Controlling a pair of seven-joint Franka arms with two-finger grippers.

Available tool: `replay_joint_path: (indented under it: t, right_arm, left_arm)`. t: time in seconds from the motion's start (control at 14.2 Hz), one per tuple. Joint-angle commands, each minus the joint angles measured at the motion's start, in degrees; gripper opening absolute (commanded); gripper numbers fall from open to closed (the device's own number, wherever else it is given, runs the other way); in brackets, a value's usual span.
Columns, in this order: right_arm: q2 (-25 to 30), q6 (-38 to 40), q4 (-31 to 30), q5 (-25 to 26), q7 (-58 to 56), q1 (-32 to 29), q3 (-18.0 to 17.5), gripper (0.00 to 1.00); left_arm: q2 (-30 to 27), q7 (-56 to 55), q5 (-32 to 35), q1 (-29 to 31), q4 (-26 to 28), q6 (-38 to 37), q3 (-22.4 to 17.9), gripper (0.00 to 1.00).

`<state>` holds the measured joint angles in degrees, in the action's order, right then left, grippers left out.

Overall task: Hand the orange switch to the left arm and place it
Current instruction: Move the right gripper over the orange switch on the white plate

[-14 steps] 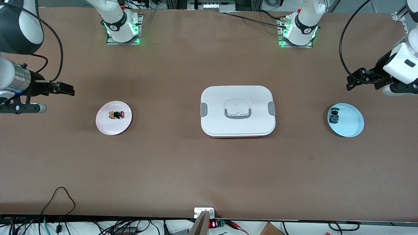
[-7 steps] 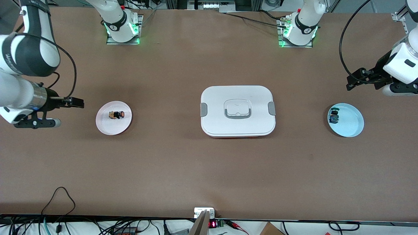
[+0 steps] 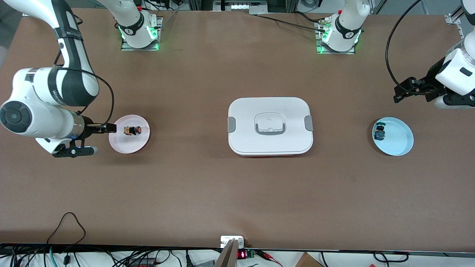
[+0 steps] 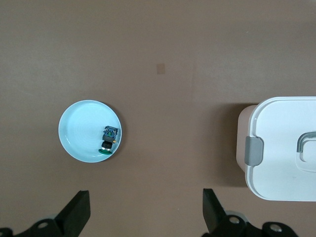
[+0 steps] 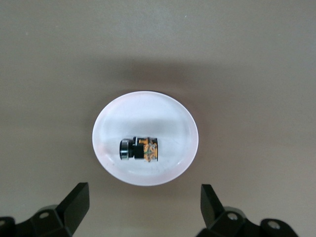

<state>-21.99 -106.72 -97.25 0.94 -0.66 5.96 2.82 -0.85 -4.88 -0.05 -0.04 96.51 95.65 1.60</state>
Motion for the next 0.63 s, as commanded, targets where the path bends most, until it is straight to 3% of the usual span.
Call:
replay_joint_path:
  t: [0.0, 0.35, 0.56]
  right_arm:
    - [1.2, -7.2, -6.4, -0.2, 0.2, 0.0, -0.1, 1.0]
    - [0.9, -21.8, -17.3, -0.5, -0.5, -0.1, -0.2, 1.0]
    - [-0.2, -23.0, -18.3, -0.5, -0.6, 0.0, -0.2, 1.0]
  left_arm:
    - [0.4, 1.2, 0.5, 0.2, -1.4, -1.3, 0.2, 1.0]
    - [0.4, 1.2, 0.5, 0.2, -1.4, -1.3, 0.2, 1.0]
    - [0.4, 1.2, 0.5, 0.2, -1.4, -1.3, 0.2, 1.0]
